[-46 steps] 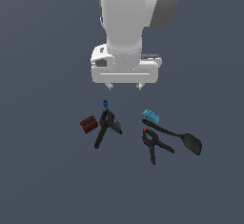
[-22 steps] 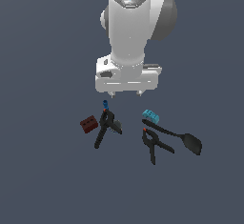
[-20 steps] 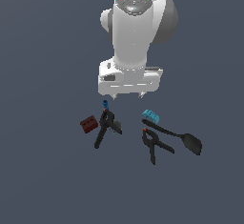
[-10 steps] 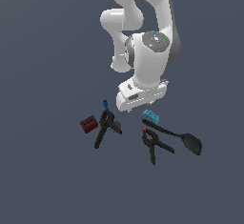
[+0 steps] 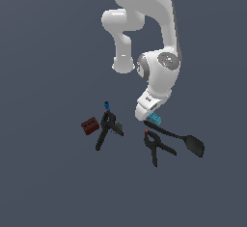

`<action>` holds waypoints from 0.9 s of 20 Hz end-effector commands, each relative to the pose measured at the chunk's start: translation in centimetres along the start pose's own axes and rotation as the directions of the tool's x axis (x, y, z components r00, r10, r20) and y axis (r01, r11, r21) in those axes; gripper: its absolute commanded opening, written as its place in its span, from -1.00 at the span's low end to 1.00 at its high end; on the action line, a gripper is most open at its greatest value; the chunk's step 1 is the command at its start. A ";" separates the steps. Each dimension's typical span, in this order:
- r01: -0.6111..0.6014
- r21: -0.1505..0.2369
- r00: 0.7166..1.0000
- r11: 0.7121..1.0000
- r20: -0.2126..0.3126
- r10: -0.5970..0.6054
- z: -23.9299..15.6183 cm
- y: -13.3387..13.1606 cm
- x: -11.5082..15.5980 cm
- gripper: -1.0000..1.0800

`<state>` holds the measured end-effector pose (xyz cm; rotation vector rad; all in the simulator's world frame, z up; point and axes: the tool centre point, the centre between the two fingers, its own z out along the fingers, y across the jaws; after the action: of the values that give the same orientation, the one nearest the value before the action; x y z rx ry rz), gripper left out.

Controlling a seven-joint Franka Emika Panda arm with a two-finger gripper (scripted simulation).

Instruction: Pick up a designated object from a clutter of objects.

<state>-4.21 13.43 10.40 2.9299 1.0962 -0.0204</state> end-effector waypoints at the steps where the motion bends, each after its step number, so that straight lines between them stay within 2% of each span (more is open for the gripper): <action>1: 0.058 0.001 0.998 0.998 -0.007 -0.058 1.2 -1.3 0.1 0.92; 8: 0.146 0.005 0.989 0.989 -0.017 -0.146 3.0 -3.3 0.2 0.92; 18: 0.150 0.006 0.989 0.989 -0.017 -0.150 4.1 -3.5 0.2 0.92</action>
<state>-6.35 16.11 6.66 2.8511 1.3182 -0.0008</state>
